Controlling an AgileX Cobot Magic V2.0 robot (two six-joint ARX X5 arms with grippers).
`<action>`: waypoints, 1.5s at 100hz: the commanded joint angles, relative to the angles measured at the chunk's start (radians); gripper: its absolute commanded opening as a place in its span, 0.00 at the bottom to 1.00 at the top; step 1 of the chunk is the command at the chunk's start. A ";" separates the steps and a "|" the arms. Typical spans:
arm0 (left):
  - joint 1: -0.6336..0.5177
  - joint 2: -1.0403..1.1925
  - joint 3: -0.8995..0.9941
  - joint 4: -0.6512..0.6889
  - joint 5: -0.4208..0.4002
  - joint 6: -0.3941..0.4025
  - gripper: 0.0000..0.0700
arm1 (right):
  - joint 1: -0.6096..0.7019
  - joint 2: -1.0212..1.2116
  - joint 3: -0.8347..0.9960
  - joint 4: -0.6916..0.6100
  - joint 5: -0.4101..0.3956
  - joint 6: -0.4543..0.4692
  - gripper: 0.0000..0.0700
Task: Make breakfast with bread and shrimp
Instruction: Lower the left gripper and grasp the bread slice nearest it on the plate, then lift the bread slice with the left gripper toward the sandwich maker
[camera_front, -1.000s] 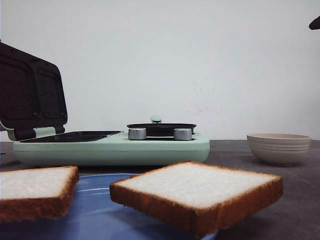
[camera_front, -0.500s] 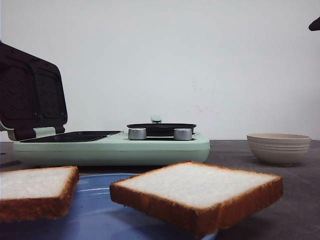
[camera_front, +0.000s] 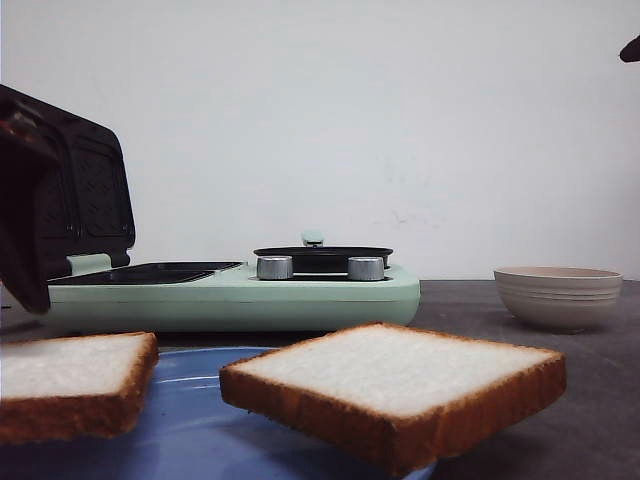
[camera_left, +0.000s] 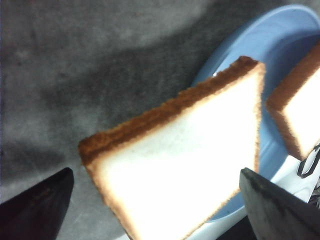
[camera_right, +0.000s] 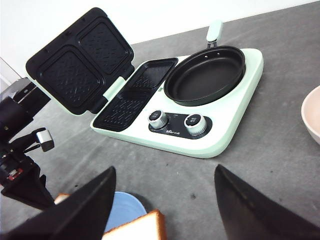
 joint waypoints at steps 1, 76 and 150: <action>-0.006 0.027 0.004 0.007 0.005 -0.002 0.85 | 0.005 0.002 0.010 0.006 0.002 -0.013 0.55; -0.017 0.059 0.004 0.031 0.005 0.060 0.00 | 0.005 0.002 0.010 0.006 0.010 -0.020 0.55; -0.017 -0.222 0.008 0.167 0.159 -0.082 0.00 | 0.005 0.002 0.010 0.006 0.010 -0.023 0.55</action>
